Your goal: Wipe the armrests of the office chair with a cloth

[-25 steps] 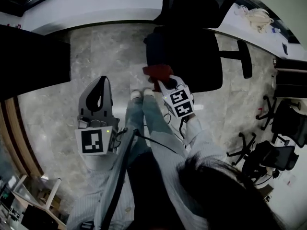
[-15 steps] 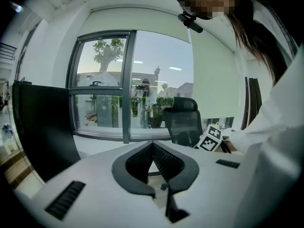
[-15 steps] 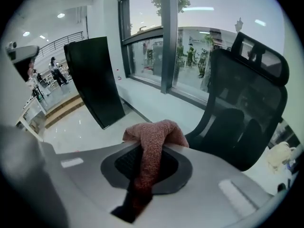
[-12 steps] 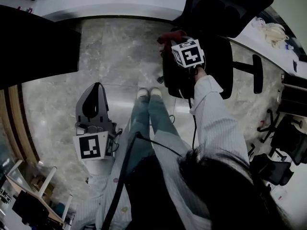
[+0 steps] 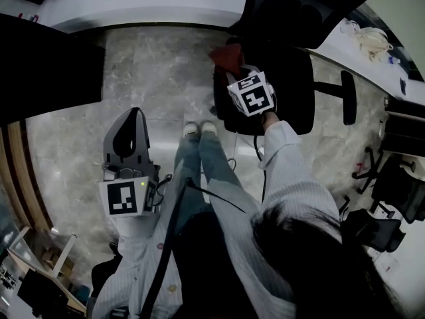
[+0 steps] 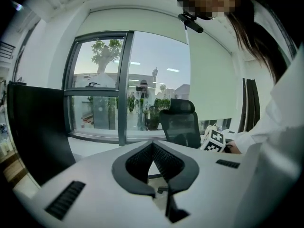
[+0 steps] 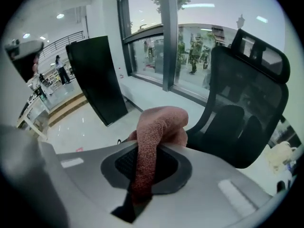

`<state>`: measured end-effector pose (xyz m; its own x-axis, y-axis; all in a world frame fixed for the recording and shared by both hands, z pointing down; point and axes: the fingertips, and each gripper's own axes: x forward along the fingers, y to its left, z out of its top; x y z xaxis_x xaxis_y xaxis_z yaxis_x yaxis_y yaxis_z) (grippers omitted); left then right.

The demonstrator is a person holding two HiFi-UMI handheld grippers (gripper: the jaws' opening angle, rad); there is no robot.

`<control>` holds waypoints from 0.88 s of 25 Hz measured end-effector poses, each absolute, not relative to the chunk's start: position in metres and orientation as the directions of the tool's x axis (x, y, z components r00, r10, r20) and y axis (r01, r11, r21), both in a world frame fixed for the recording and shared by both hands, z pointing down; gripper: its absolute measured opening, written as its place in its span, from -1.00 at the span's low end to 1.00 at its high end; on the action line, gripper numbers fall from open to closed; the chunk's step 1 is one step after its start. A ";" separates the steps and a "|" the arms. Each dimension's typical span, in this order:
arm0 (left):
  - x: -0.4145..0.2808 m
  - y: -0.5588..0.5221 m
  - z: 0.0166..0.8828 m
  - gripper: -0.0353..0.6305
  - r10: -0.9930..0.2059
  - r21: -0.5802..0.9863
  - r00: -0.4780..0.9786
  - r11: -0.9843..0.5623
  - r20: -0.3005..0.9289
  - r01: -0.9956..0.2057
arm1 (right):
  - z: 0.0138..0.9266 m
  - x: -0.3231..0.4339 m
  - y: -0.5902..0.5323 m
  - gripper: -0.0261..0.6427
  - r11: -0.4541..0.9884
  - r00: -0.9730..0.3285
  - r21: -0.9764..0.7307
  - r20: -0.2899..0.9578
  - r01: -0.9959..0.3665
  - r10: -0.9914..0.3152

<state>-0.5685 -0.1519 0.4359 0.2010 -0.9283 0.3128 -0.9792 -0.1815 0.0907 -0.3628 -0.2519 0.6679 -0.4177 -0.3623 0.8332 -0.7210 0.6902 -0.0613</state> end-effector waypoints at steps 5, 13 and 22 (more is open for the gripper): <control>-0.547 -0.156 0.427 -0.88 -0.926 0.095 0.240 -0.222 0.292 -0.970 | 0.648 -0.348 -0.154 -0.83 0.736 -0.456 -0.086 0.831 -0.672 -0.319; -0.533 -0.152 0.442 -0.88 -0.900 0.083 0.260 -0.246 0.349 -0.966 | 0.650 -0.341 -0.136 -0.82 0.778 -0.462 -0.076 0.839 -0.623 -0.288; -0.552 -0.134 0.457 -0.88 -0.886 0.081 0.235 -0.221 0.399 -0.972 | 0.686 -0.346 -0.312 -0.82 0.671 -0.359 -0.019 0.856 -0.742 -0.372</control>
<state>-0.5521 -0.1344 0.4567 0.2348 -0.8864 0.3990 -0.9719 -0.2212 0.0806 -0.3455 -0.3121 0.6855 -0.3587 -0.3719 0.8562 -0.7415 0.6706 -0.0194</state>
